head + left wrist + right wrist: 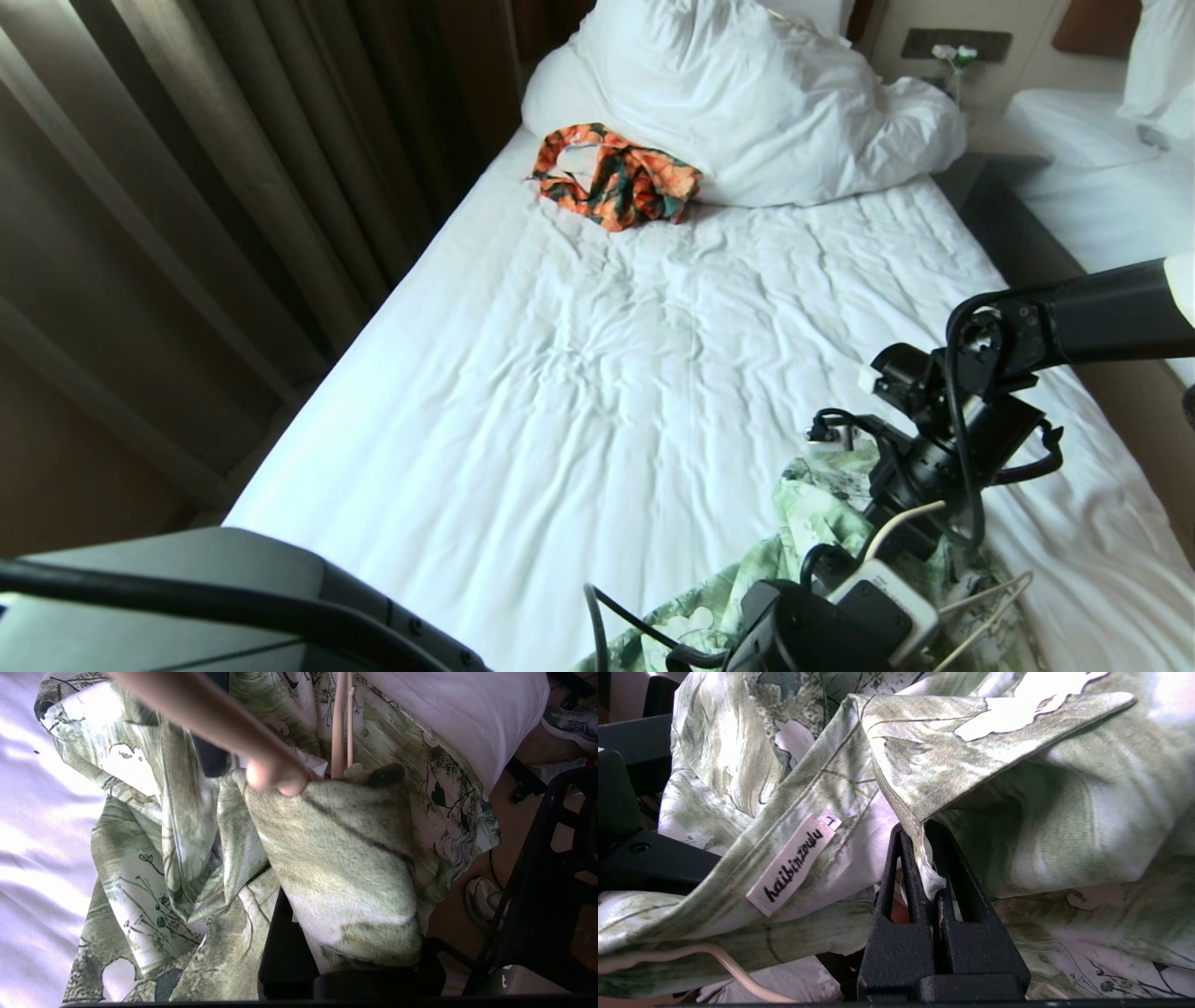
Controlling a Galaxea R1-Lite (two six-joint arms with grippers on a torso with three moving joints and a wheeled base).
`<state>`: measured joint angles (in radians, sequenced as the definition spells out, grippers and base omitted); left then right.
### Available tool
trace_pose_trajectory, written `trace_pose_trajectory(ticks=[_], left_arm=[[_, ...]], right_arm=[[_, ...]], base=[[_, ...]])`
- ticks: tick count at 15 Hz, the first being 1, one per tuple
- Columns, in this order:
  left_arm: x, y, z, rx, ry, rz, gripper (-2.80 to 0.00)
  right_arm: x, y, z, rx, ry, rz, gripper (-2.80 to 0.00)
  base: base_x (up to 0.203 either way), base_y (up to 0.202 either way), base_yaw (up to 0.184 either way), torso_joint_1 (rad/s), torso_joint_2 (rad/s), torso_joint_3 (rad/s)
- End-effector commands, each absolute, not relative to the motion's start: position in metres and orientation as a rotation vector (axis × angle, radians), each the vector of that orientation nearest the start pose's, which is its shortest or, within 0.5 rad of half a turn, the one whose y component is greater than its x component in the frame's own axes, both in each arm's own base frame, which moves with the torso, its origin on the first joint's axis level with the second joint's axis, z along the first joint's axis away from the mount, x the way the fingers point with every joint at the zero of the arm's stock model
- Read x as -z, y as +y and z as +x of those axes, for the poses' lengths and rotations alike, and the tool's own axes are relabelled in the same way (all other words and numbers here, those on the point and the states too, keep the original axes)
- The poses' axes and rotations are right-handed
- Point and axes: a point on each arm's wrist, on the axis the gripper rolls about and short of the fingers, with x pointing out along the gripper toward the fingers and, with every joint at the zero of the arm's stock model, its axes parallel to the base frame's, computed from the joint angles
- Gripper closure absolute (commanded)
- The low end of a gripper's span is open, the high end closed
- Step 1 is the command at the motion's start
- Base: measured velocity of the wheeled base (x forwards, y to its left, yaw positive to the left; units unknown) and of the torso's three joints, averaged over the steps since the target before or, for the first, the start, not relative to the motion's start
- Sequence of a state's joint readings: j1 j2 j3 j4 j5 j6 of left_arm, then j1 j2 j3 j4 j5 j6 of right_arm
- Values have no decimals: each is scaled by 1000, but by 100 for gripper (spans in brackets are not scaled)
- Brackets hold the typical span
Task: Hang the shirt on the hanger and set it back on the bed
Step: Hook the other side of the shirt onto the hanger
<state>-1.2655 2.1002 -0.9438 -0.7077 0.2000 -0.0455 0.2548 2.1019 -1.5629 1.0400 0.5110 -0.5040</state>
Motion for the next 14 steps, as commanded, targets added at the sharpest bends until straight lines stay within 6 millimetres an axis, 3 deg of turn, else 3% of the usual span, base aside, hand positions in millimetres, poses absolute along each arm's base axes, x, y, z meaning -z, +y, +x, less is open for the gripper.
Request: trace_pose_trajectory(ticks=[1, 5, 10, 14], left_arm=[[-90, -361, 120, 1034, 362, 264, 0], [-104, -349, 124, 1017, 335, 258, 0], [-129, -318, 129, 960, 301, 227, 0], [-128, -302, 124, 918, 312, 246, 0]], right_arm=[[-138, 89, 330, -962, 1376, -151, 0], [-153, 64, 338, -917, 1306, -93, 0], [-167, 41, 343, -857, 1247, -65, 0], [-176, 31, 343, -836, 1214, -51, 0]], base=[[0, 0, 0, 0, 0, 0], [0, 0, 0, 0, 0, 0], [0, 0, 0, 0, 0, 0], [0, 0, 0, 0, 0, 0]])
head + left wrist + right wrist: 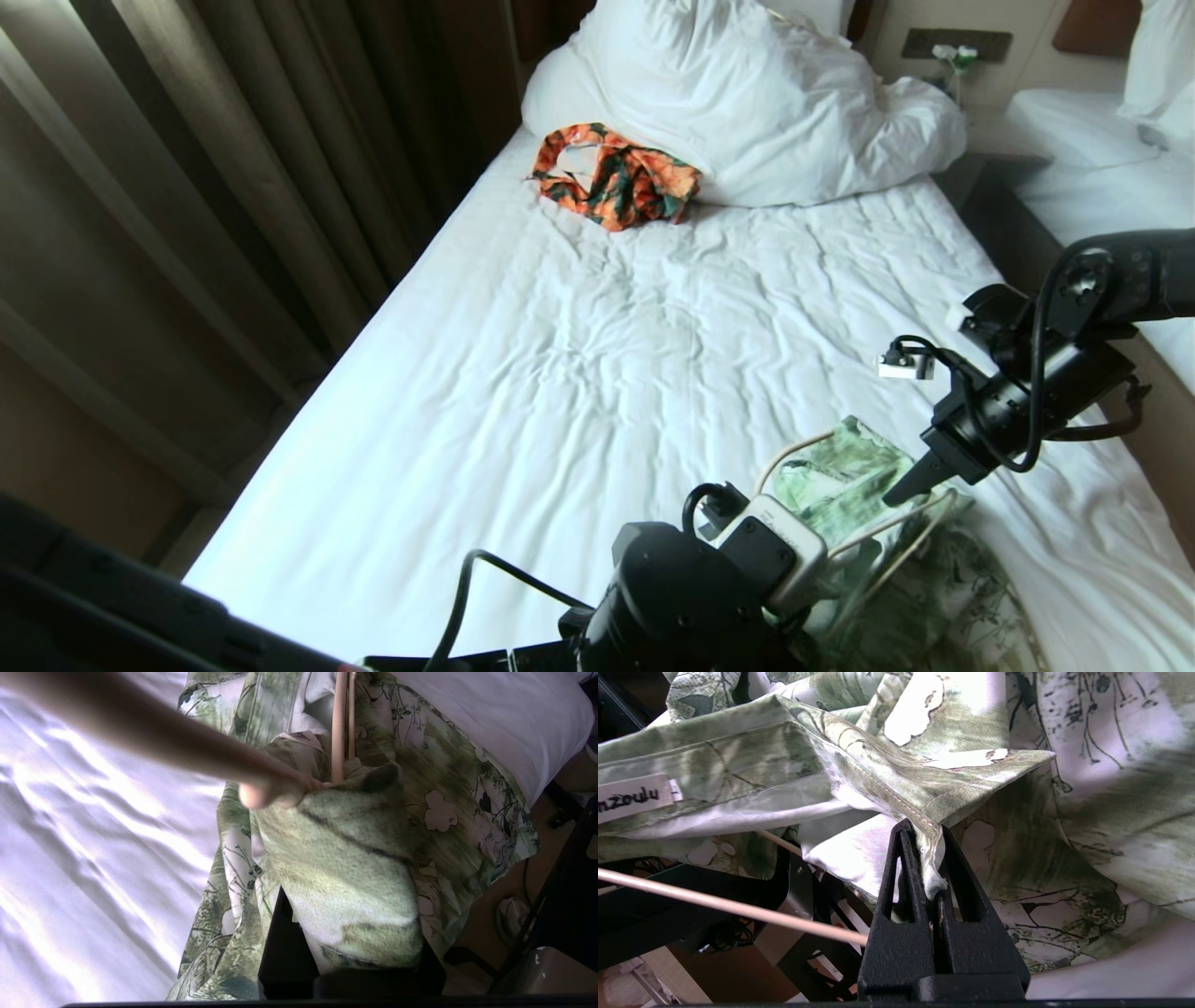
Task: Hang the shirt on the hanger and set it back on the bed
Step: Hook the other side of the shirt onto the hanger
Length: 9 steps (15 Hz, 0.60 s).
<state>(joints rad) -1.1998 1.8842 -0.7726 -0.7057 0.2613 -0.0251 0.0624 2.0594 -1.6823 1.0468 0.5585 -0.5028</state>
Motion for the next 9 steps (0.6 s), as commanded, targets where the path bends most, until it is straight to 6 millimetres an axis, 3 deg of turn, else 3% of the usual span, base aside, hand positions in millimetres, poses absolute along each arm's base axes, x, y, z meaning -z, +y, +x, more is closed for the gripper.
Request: trace_pose_trajectory(ticks=[1, 5, 9], left_arm=[[-130, -299, 123, 912, 306, 242, 0], [-151, -290, 120, 906, 255, 203, 0], [-157, -285, 118, 897, 227, 214, 0]], right_arm=[[-176, 31, 343, -835, 1211, -49, 0], [-173, 31, 346, -836, 1214, -43, 0], [-171, 32, 347, -843, 1214, -39, 0]], base=[[0, 0, 0, 0, 0, 0], [0, 0, 0, 0, 0, 0], [0, 0, 0, 0, 0, 0]])
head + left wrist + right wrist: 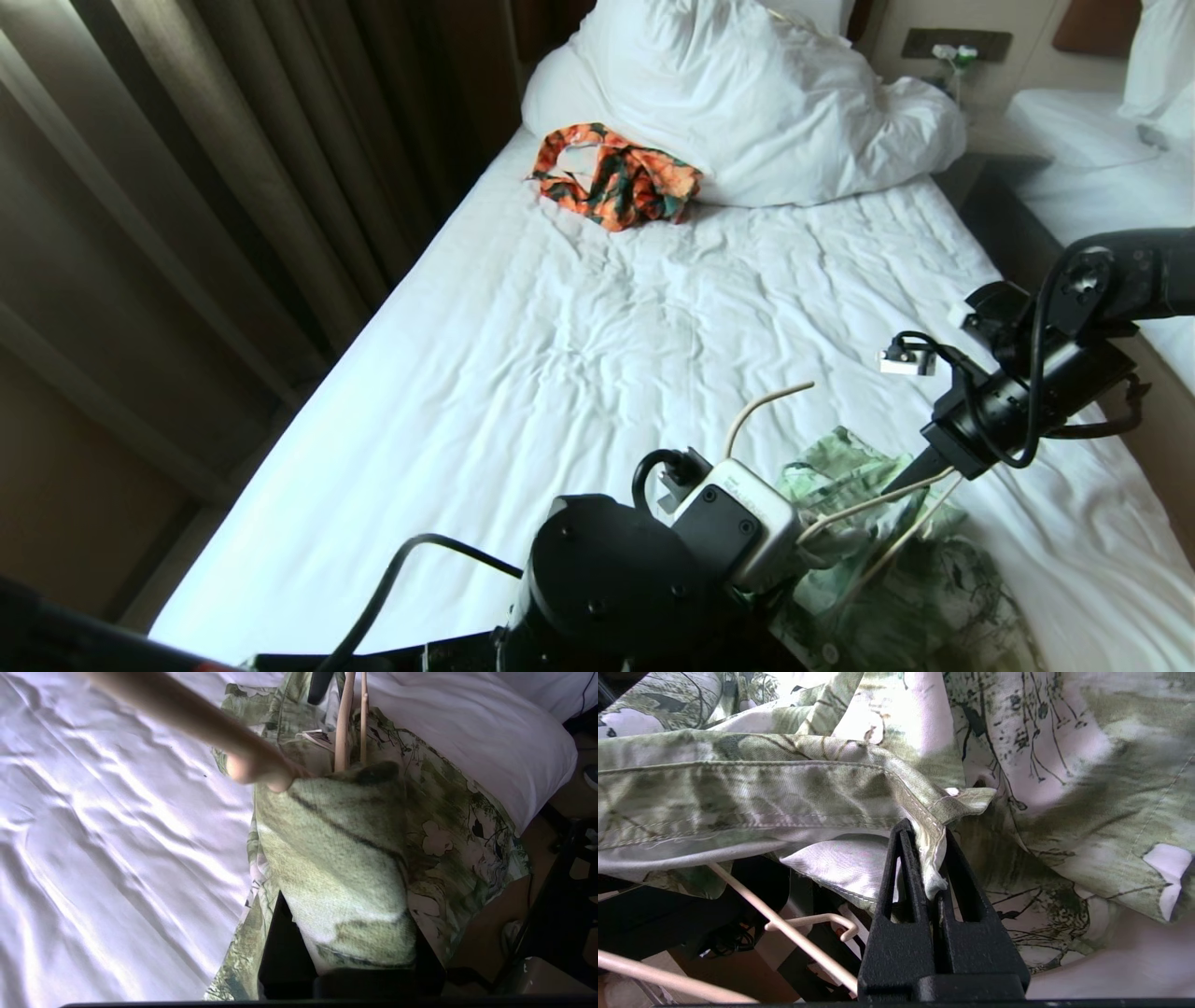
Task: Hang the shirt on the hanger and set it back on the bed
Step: Hook the other side of the shirt onto the hanger
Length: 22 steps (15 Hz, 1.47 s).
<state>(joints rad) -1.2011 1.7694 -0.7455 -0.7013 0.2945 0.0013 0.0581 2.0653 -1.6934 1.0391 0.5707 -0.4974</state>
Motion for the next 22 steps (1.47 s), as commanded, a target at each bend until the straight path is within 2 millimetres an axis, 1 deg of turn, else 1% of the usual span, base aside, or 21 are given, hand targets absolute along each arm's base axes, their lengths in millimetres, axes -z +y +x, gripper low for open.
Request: trace_pose_trajectory(ticks=[1, 4, 6, 10, 14, 19, 22], left_arm=[[-160, -283, 118, 895, 221, 209, 0], [-152, -281, 117, 872, 225, 264, 0], [-144, -274, 121, 852, 250, 283, 0], [-144, -267, 124, 831, 255, 282, 0], [-152, -259, 132, 800, 233, 269, 0], [-140, -261, 130, 808, 265, 305, 0], [-137, -265, 128, 821, 271, 313, 0]], right_arm=[[-171, 33, 348, -847, 1214, -34, 0], [-173, 32, 348, -845, 1204, -34, 0], [-175, 29, 348, -839, 1201, -29, 0], [-175, 29, 347, -839, 1201, -31, 0], [-176, 29, 347, -840, 1203, -31, 0], [-187, 28, 341, -843, 1170, -34, 0], [-197, 27, 335, -847, 1138, -34, 0]], base=[[0, 0, 0, 0, 0, 0], [0, 0, 0, 0, 0, 0], [0, 0, 0, 0, 0, 0], [0, 0, 0, 0, 0, 0], [0, 0, 0, 0, 0, 0], [0, 0, 0, 0, 0, 0], [0, 0, 0, 0, 0, 0]])
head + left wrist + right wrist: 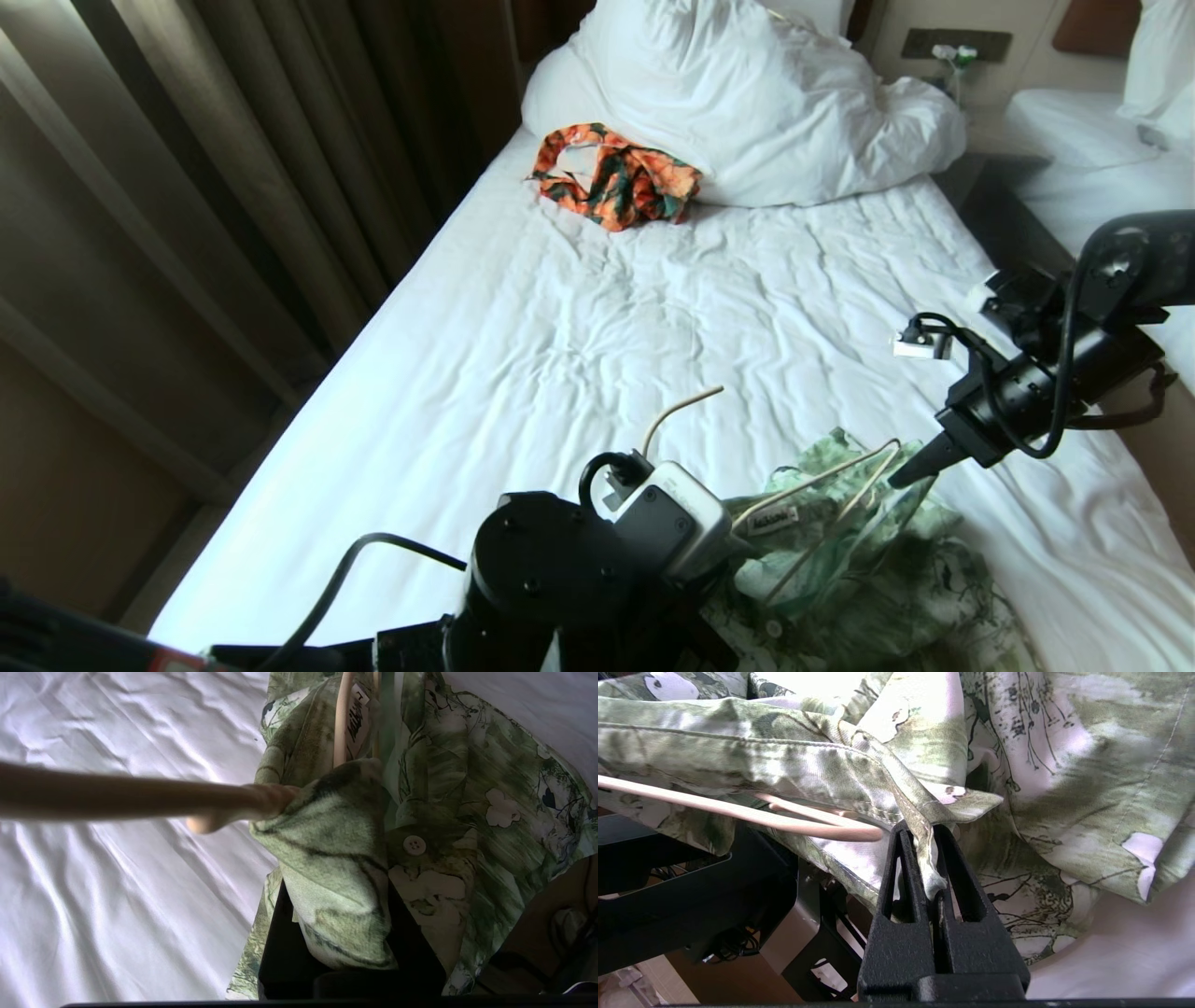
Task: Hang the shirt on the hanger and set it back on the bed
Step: Hook the other side of the shirt onto the hanger
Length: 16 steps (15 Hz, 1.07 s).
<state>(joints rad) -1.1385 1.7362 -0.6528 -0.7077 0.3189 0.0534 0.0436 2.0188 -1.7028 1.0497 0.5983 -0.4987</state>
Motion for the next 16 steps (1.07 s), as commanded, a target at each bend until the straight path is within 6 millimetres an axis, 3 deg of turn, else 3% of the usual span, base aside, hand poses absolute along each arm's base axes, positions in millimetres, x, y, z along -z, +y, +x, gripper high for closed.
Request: trace_pose_trajectory(ticks=[1, 10, 16], left_arm=[[-136, -267, 126, 832, 273, 318, 0], [-113, -293, 117, 887, 268, 334, 0], [-113, -305, 115, 912, 259, 328, 0]], right_arm=[[-199, 26, 334, -846, 1132, -34, 0], [-220, 20, 319, -853, 1057, -21, 0], [-227, 19, 314, -861, 1027, -12, 0]], base=[[0, 0, 0, 0, 0, 0], [0, 0, 0, 0, 0, 0], [0, 0, 0, 0, 0, 0]])
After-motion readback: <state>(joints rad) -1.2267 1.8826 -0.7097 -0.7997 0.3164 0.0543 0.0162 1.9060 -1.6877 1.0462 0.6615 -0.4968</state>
